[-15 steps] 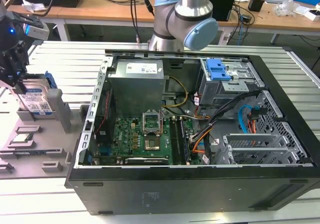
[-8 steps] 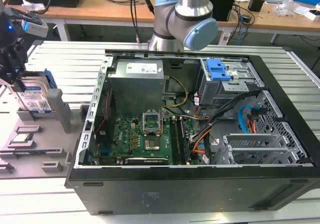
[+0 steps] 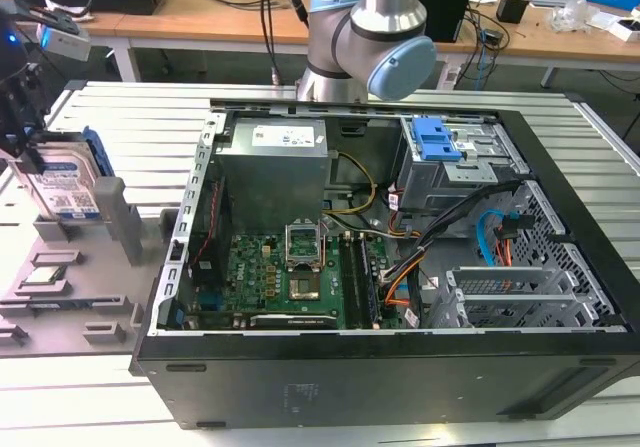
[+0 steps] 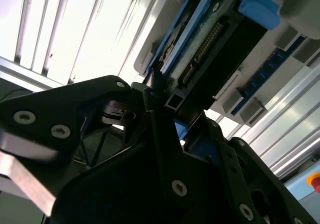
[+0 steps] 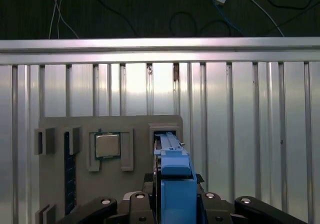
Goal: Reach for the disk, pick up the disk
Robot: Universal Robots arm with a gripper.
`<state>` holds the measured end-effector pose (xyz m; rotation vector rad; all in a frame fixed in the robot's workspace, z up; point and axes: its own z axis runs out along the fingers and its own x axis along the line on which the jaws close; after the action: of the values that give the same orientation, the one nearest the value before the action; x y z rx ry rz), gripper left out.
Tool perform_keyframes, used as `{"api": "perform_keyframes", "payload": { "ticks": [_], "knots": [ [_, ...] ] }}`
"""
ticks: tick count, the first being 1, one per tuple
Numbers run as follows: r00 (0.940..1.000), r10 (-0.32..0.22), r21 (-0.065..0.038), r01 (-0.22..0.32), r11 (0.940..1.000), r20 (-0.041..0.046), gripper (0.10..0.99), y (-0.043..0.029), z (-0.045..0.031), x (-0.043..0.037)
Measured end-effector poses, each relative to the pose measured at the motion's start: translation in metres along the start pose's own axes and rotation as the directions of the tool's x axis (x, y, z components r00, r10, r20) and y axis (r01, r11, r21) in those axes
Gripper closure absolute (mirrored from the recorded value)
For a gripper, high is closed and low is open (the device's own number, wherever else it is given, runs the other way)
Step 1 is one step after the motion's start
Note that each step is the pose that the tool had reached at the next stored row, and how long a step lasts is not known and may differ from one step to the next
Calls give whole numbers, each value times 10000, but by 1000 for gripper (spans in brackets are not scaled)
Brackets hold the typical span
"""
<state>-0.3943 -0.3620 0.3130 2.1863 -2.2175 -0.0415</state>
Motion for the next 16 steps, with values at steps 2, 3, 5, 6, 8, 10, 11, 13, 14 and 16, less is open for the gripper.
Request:
{"api": "perform_keyframes", "payload": {
  "ticks": [2,3,5,6,8,10,11,13,14,16],
  "knots": [
    [10000,-1,-1,1,10000,0,718,1,-51,-1],
    [10000,0,-1,0,10000,0,718,2,-66,-1],
    [10000,0,-1,0,10000,-1,718,3,-115,-2],
    [10000,0,-1,0,10000,0,718,4,-133,-2],
    [10000,0,0,0,10000,0,718,5,-178,-3],
    [10000,0,0,0,10000,0,718,6,-220,-3],
    [10000,0,0,0,10000,-1,718,7,-240,-4],
    [10000,0,0,0,10000,0,718,8,-272,-4],
    [10000,0,0,0,10000,0,718,8,-289,-5],
    [10000,0,-1,0,10000,0,718,9,-328,-5]
  ]
}}
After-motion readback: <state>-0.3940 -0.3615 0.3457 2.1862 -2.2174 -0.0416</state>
